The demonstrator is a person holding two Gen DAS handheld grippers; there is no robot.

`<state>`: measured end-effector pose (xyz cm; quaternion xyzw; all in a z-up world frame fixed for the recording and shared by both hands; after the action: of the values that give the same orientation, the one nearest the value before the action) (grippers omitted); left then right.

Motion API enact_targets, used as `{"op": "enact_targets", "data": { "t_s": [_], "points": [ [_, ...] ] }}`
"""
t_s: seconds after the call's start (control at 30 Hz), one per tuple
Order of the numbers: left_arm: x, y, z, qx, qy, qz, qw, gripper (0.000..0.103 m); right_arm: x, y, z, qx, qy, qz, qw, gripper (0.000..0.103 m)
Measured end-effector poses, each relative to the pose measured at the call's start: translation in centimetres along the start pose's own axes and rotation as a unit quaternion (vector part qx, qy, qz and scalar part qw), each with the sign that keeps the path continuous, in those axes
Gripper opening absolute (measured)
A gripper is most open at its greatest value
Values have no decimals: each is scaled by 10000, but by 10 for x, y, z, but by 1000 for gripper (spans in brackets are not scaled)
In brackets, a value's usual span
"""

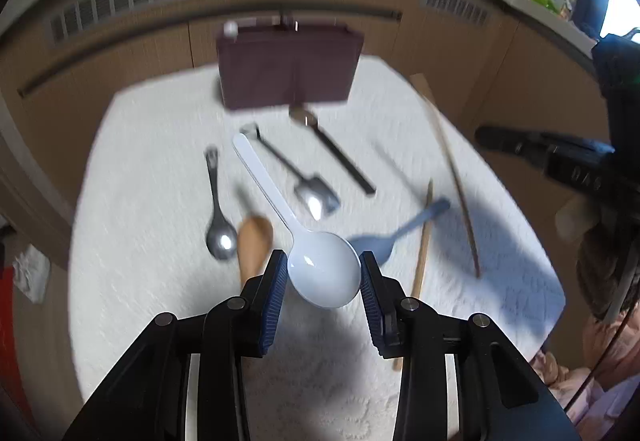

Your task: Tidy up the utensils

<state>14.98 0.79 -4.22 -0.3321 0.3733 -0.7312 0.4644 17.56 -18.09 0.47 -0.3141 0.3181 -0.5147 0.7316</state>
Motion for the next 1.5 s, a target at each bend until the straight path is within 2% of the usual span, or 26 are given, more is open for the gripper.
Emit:
{"op": "enact_targets", "data": {
  "t_s": [0.1, 0.2, 0.33, 0.47, 0.5, 0.57, 0.6, 0.63, 0.67, 0.77, 0.83, 0.9, 0.97, 1.0, 1.03, 1.07, 1.1, 1.13, 1.2, 1.27, 1.33, 1.4, 1.5],
  "points": [
    [-1, 15, -12, -306, 35, -268, 9992, 46, 4, 7, -1, -97, 47, -38, 9999, 6],
    [-6, 11, -15, -276, 84, -276, 9992, 47, 6, 10, -2, -135, 53, -80, 9999, 6],
    [-27, 10, 1, -168, -66, 67, 9998, 47, 5, 16, -4, -185, 11, -48, 9998, 6],
    [-42, 40, 15, -448, -8, 422, 9981, 45, 4, 30, -10, -316, -118, -295, 9990, 8],
    [-43, 48, 16, -551, 36, 477, 9973, 44, 5, 34, -12, -408, -124, -316, 9986, 13],
    [-41, 61, 17, -690, 148, 530, 9961, 43, 13, 42, -15, -582, -33, -475, 9972, 34],
    [-38, 65, 18, -679, 268, 596, 9956, 42, 17, 44, -16, -627, -4, -569, 9964, 56],
    [-33, 67, 18, -630, 385, 668, 9950, 36, 22, 47, -17, -673, 3, -739, 9950, 73],
    [-29, 69, 18, -613, 475, 730, 9943, 30, 25, 49, -18, -680, -10, -902, 9936, 76],
    [-24, 71, 18, -420, 518, 862, 9940, 29, 31, 54, -19, -721, -84, -1259, 9894, 77],
    [-29, 66, 18, -244, 288, 759, 9964, 29, 31, 56, -17, -792, -135, -1400, 9869, 91],
    [-36, 55, 18, -3, 52, 712, 9975, 29, 27, 56, -14, -796, -317, -1613, 9832, 95],
    [-41, 40, 18, 319, -155, 705, 9969, 29, 19, 55, -11, -653, -478, -1577, 9842, 95],
    [-43, 33, 18, 464, -262, 674, 9963, 29, 14, 55, -9, -597, -485, -1444, 9865, 89],
    [-46, 24, 18, 623, -380, 622, 9954, 29, 10, 56, -6, -580, -453, -1278, 9891, 69],
    [-47, 19, 18, 713, -437, 597, 9947, 29, 5, 60, -3, -630, -414, -1077, 9913, 56],
    [-48, 12, 18, 816, -484, 575, 9938, 29, 0, 67, -1, -766, -361, -845, 9928, 37],
    [-49, 7, 18, 886, -521, 565, 9931, 29, -5, 74, 1, -885, -312, -639, 9935, 33],
    [-52, -4, 18, 1040, -614, 545, 9912, 29, -17, 88, 3, -996, -237, -327, 9942, 33],
    [-53, -10, 17, 1150, -670, 546, 9896, 29, -28, 101, 3, -1080, -278, -311, 9933, 28],
    [-54, -14, 15, 1210, -702, 511, 9888, 29, -35, 115, 3, -1213, -262, -346, 9917, 17],
    [-54, -15, 14, 1225, -729, 457, 9887, 29, -37, 130, 2, -1392, -195, -378, 9893, 13],
    [-55, -17, 11, 1248, -799, 370, 9883, 29, -38, 124, 6, -1312, -192, -371, 9905, 11]
  ]
}}
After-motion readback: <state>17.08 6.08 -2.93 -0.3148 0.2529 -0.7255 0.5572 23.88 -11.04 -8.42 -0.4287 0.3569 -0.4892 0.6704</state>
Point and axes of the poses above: each gripper's, at about its wrist camera, not at the fingertips, and y roughly the way its jaws point, x to its right, z to its top, the point moved 3 cm from there along y, roughly the way its jaws point, and after that the axes turned 5 degrees about -x, right-handed, at the moved point
